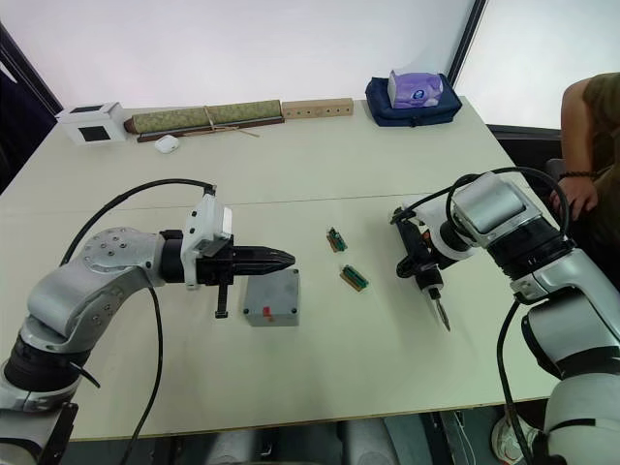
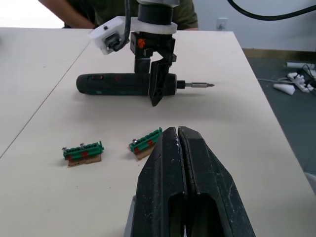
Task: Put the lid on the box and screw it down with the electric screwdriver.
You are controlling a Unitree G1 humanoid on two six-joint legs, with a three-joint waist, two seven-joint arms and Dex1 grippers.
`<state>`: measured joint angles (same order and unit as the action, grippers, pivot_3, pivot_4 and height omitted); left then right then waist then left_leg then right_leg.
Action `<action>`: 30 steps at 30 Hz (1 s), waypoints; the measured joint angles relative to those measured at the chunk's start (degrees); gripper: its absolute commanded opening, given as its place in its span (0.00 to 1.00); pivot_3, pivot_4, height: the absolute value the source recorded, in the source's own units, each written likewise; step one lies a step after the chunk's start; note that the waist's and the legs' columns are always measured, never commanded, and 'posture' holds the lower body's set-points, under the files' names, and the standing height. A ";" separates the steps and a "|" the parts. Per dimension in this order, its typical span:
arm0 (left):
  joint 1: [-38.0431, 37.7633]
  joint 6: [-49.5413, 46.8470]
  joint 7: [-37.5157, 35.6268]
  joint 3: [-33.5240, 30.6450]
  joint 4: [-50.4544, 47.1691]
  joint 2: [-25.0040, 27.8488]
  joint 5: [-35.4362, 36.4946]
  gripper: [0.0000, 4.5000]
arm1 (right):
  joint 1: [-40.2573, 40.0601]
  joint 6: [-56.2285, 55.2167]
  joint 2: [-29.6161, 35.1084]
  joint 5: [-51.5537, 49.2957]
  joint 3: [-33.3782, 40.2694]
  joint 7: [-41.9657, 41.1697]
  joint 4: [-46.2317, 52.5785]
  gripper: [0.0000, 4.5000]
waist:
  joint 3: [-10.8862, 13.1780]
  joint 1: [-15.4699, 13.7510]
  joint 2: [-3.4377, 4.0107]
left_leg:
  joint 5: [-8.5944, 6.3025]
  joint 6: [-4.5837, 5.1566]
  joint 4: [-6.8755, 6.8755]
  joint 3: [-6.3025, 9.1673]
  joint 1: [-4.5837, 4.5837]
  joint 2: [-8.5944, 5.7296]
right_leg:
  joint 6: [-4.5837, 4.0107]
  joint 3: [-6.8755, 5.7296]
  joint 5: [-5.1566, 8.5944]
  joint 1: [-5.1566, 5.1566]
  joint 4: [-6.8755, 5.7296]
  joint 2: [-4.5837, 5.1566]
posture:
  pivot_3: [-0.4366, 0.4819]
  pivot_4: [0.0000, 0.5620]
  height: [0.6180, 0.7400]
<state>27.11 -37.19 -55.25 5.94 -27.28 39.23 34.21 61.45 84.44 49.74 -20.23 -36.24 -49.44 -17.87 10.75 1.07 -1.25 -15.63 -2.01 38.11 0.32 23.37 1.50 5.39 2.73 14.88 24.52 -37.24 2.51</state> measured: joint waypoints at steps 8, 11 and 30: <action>-0.31 -0.07 0.23 0.00 0.01 0.91 0.00 0.00 | -0.05 -1.06 -0.64 2.03 0.74 -0.94 -1.36 0.34 | 0.00 0.09 0.00 | 0.00 0.00 0.00 0.02 -0.01 0.01 | 0.01 -0.01 -0.01 0.00 -0.01 -0.04 | 0.48 0.27 1.00; -0.50 -0.08 -0.01 0.00 0.06 1.36 -0.01 0.00 | -0.17 -0.98 -0.68 2.07 1.28 -0.73 -1.50 0.34 | 0.00 0.09 0.01 | 0.00 0.00 0.00 0.01 -0.01 0.01 | 0.01 -0.01 -0.01 0.00 -0.01 -0.03 | 0.48 0.27 1.00; -2.05 2.66 -7.88 3.18 8.46 6.19 -6.13 0.00 | -23.67 -36.19 -30.33 -12.13 43.28 13.89 40.52 0.34 | 0.16 -0.35 0.26 | 0.00 -0.01 0.09 0.01 0.05 -0.12 | 0.12 -0.03 -0.07 -0.07 -0.02 0.14 | 0.48 0.27 1.00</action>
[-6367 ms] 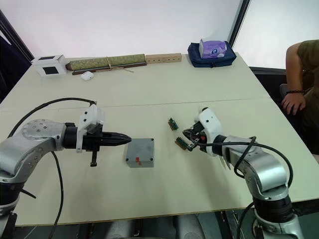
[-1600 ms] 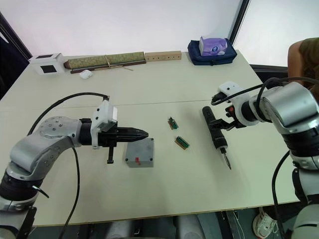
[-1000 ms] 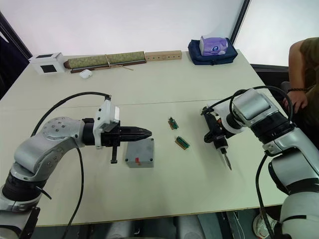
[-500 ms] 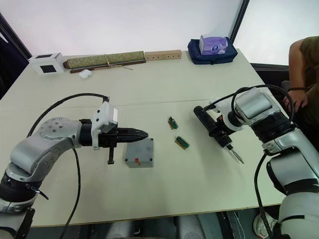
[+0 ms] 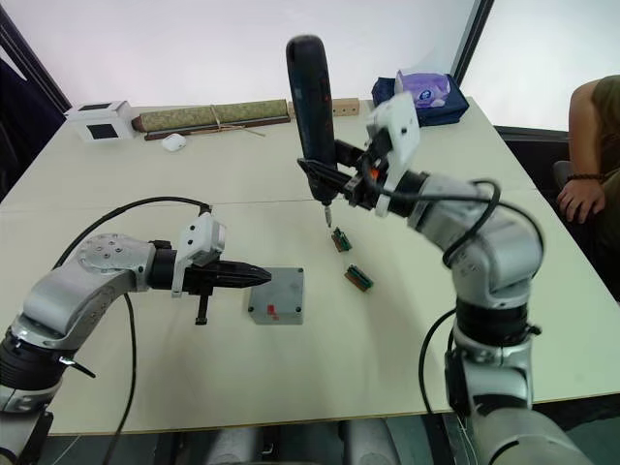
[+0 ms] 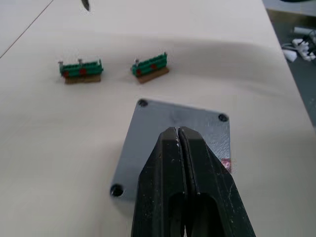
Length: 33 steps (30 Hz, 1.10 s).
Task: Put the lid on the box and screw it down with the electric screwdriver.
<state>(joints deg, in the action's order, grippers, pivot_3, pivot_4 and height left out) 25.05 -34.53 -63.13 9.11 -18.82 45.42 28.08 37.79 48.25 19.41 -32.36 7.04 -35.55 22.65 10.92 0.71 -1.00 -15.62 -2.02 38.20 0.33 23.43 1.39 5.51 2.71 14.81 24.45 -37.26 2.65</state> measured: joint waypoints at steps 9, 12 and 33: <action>0.35 1.79 -1.03 3.63 3.27 -1.74 -3.90 0.00 | -6.64 -6.86 -3.65 -2.27 -4.21 0.37 4.65 0.34 | 0.00 0.42 0.01 | 0.00 0.00 -0.05 0.06 -0.07 0.11 | -0.01 -0.02 0.01 0.08 -0.21 -0.16 | 0.48 0.27 1.00; 0.51 2.89 -1.36 3.81 4.28 -2.38 -4.83 0.00 | -8.42 -8.29 -3.77 -2.25 -5.47 0.76 4.68 0.34 | -0.01 0.29 0.00 | 0.00 0.00 -0.05 0.05 -0.08 0.10 | -0.01 -0.01 0.01 0.05 -0.19 -0.15 | 0.48 0.27 1.00; 1.27 4.75 -1.63 4.97 5.18 -3.69 -6.65 0.00 | -12.80 -12.03 -3.12 -1.46 -9.94 1.02 4.47 0.34 | -0.01 0.26 0.00 | 0.00 0.00 -0.02 0.05 -0.09 0.08 | -0.01 -0.01 0.01 0.03 -0.20 -0.12 | 0.48 0.27 1.00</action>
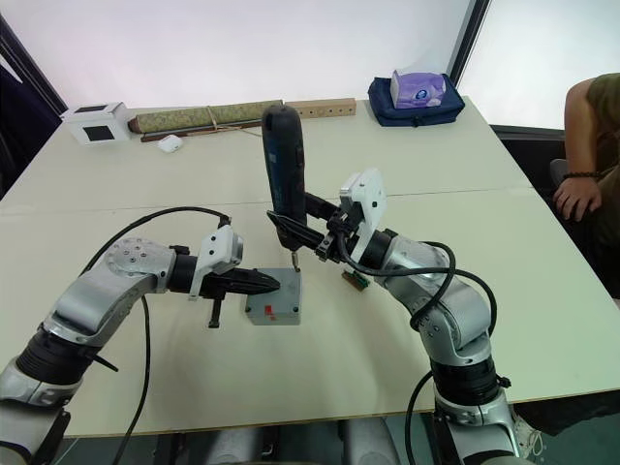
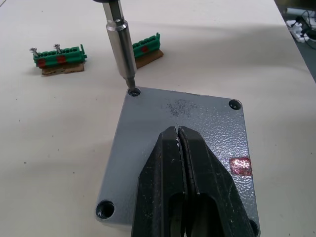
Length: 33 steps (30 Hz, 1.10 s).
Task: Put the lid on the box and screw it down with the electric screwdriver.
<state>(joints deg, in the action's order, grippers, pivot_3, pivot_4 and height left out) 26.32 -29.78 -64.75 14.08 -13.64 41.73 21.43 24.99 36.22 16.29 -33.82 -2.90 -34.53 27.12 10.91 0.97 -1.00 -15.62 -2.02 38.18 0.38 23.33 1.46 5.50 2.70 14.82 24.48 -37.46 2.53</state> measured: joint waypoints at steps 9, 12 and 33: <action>0.05 0.26 -0.14 0.01 0.16 -0.02 -0.26 0.00 | -2.16 -4.14 0.78 2.19 -1.55 -1.25 -1.30 0.34 | -0.01 0.02 0.00 | 0.00 0.00 0.00 0.00 -0.02 0.00 | 0.00 0.00 0.00 -0.01 0.00 0.00 | 0.48 0.27 1.00; 0.05 0.29 -0.14 0.02 0.16 -0.02 -0.28 0.00 | -2.26 -4.69 1.16 2.32 -1.79 -1.76 -1.31 0.34 | -0.01 0.02 -0.01 | 0.00 0.00 0.00 0.00 -0.02 0.00 | 0.00 0.00 0.00 -0.01 -0.01 0.00 | 0.48 0.27 1.00; -1.94 1.89 -0.14 0.95 0.15 -0.11 -2.66 0.00 | -3.43 -2.09 2.32 3.85 -3.78 2.93 -2.15 0.34 | -1.36 -0.03 -0.10 | -0.03 0.04 -0.21 -0.01 -1.29 0.03 | -0.28 0.00 0.20 -1.37 0.35 0.00 | 0.48 0.27 1.00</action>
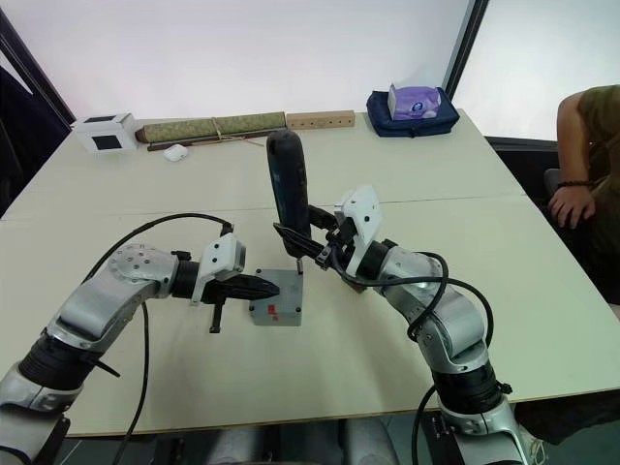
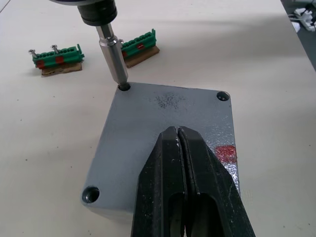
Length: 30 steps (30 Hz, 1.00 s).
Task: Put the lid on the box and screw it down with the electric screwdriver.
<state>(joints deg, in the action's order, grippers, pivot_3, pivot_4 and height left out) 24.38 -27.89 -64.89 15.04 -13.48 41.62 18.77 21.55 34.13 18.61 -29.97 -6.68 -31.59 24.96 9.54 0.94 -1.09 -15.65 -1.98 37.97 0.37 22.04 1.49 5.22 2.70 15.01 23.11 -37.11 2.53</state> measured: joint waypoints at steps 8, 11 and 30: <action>-1.06 1.87 -0.14 0.10 0.40 0.10 -1.28 0.00 | -0.07 0.62 0.13 -0.09 -1.03 1.47 0.06 0.34 | -0.59 -0.03 0.04 | -0.01 0.02 -0.03 0.00 -0.10 0.01 | -0.08 0.00 0.06 -0.09 0.04 0.01 | 0.48 0.27 1.00; -0.98 2.45 -0.28 0.55 1.02 0.10 -1.94 0.00 | -0.15 1.29 0.19 -0.11 -1.24 1.69 0.07 0.34 | -0.65 0.00 0.02 | -0.03 0.03 -0.23 -0.03 -0.66 0.01 | -0.21 0.01 0.24 -0.56 0.15 0.04 | 0.48 0.27 1.00; 0.64 -2.72 0.16 1.36 -1.10 0.07 -2.04 0.00 | 1.03 2.82 1.70 -0.07 -2.12 2.31 0.78 0.34 | -1.07 -0.01 -0.02 | -0.03 0.03 -0.80 0.01 -0.75 0.10 | -0.26 0.01 0.28 -0.58 0.62 0.07 | 0.48 0.27 1.00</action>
<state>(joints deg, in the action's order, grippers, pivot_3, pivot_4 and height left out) 25.02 -30.61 -64.73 16.39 -14.59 41.69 16.73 22.59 36.95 20.31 -30.04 -8.79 -29.28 25.74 8.48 0.93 -1.12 -15.69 -1.94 37.17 0.38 21.29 1.60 4.96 2.70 15.29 22.53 -36.49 2.60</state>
